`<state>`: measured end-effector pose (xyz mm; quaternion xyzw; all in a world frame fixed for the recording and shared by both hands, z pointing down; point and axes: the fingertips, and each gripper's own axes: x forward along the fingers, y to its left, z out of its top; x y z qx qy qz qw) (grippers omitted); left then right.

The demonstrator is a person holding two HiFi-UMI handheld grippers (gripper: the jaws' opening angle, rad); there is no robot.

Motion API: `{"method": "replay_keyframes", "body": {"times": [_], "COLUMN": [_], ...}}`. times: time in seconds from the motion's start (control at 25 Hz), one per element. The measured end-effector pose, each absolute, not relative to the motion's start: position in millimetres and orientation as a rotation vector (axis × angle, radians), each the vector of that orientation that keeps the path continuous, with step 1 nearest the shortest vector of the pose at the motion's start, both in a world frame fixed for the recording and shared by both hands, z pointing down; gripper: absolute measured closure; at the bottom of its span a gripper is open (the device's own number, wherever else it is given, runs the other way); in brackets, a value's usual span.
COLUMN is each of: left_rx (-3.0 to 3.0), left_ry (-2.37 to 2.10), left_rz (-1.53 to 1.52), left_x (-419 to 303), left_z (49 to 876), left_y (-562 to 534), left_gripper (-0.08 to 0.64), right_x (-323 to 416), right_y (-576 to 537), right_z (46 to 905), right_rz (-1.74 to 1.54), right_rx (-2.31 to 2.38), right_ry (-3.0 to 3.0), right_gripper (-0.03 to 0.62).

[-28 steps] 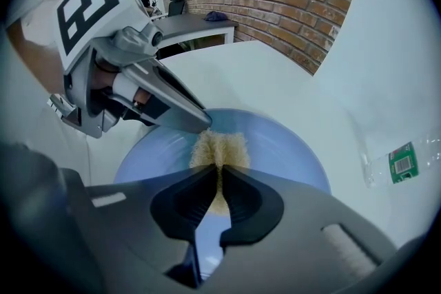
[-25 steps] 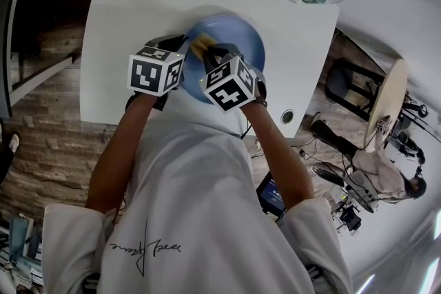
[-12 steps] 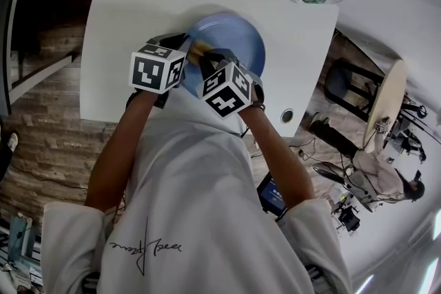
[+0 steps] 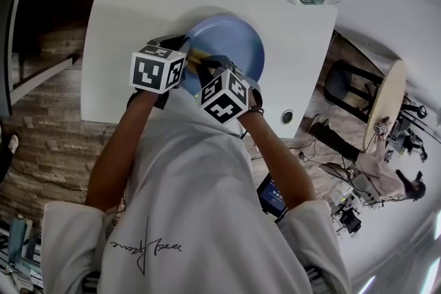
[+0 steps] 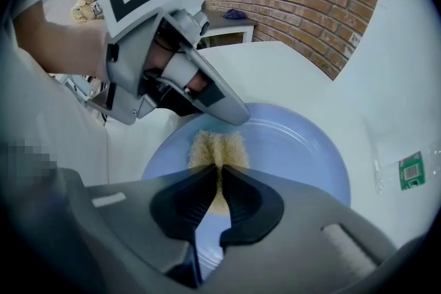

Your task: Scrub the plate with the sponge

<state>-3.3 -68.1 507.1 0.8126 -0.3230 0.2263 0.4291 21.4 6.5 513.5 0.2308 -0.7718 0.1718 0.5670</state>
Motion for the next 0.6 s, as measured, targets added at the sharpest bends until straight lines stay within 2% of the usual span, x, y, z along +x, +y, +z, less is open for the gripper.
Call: {"method": "replay_keyframes", "body": {"times": [0.6], "left_rx": [2.033], "left_ry": [-0.820], "left_rz": [0.573], "left_x": [0.4], "left_z": [506.5], "left_y": [-69.9], "left_gripper": [0.529], "right_x": [22.0], "right_y": [25.1], "right_z": [512.4], "right_rz": [0.420], "right_rx": [0.479], "right_ry": [-1.861], "right_gripper": [0.560]}}
